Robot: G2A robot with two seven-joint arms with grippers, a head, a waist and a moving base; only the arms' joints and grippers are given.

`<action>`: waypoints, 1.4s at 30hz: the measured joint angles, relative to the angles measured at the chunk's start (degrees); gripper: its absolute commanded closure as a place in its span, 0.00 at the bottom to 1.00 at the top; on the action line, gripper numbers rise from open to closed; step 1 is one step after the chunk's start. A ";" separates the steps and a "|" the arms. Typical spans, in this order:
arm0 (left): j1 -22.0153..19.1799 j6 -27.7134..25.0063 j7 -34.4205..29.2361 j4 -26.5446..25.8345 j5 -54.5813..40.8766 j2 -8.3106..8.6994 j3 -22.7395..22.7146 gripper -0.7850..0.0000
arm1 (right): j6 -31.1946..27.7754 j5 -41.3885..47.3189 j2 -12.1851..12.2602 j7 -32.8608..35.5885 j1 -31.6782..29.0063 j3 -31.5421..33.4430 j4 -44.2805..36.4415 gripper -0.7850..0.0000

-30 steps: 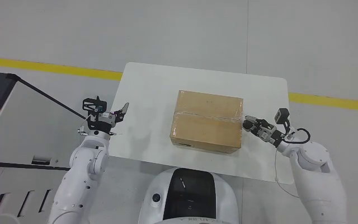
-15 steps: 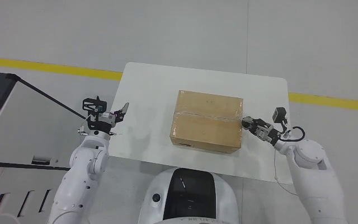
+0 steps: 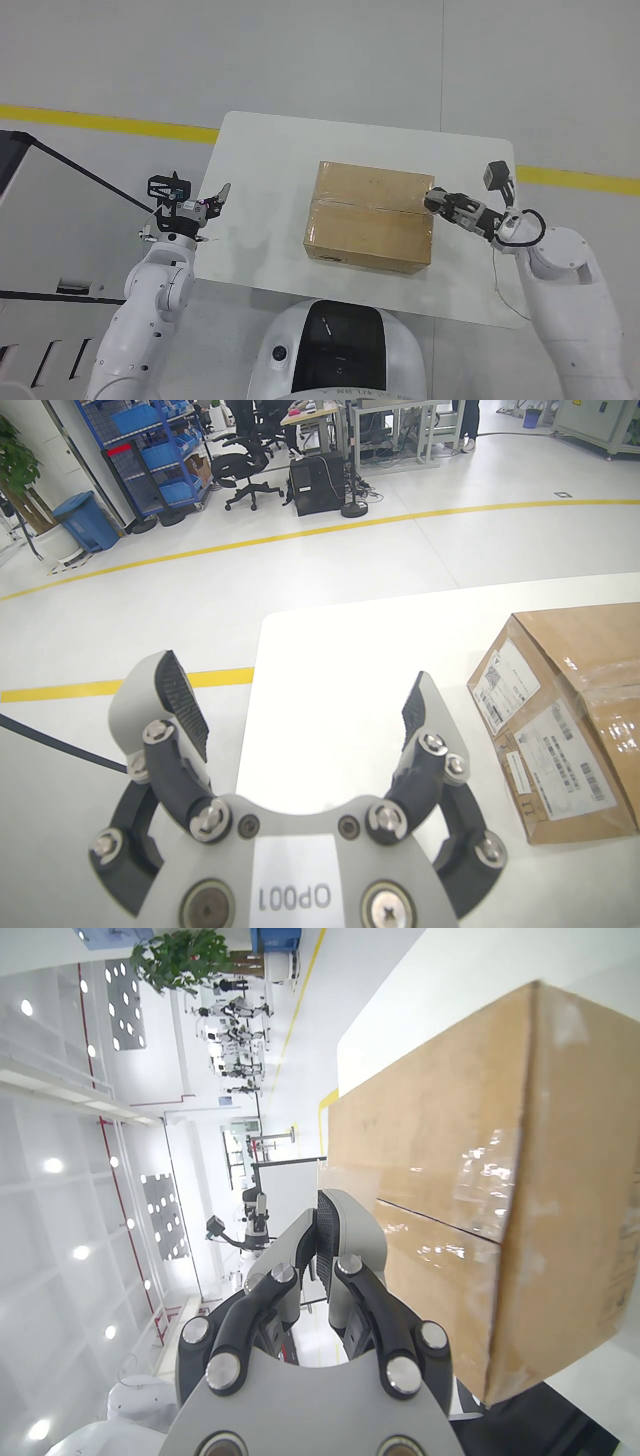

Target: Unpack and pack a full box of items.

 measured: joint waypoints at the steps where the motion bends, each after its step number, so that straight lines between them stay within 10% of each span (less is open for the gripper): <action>1: 0.00 0.00 0.00 0.00 0.00 0.00 0.00 0.00 | 0.08 0.11 -0.02 0.04 0.35 -0.45 -1.21 1.00; 24: 0.00 0.00 0.00 0.00 0.00 0.00 0.00 0.00 | 3.90 2.82 -1.91 -4.14 16.61 -14.20 -12.03 1.00; 42: 0.00 0.00 0.00 0.00 0.00 0.00 0.00 0.00 | 8.93 6.24 -6.00 -4.42 32.89 -30.43 -2.63 1.00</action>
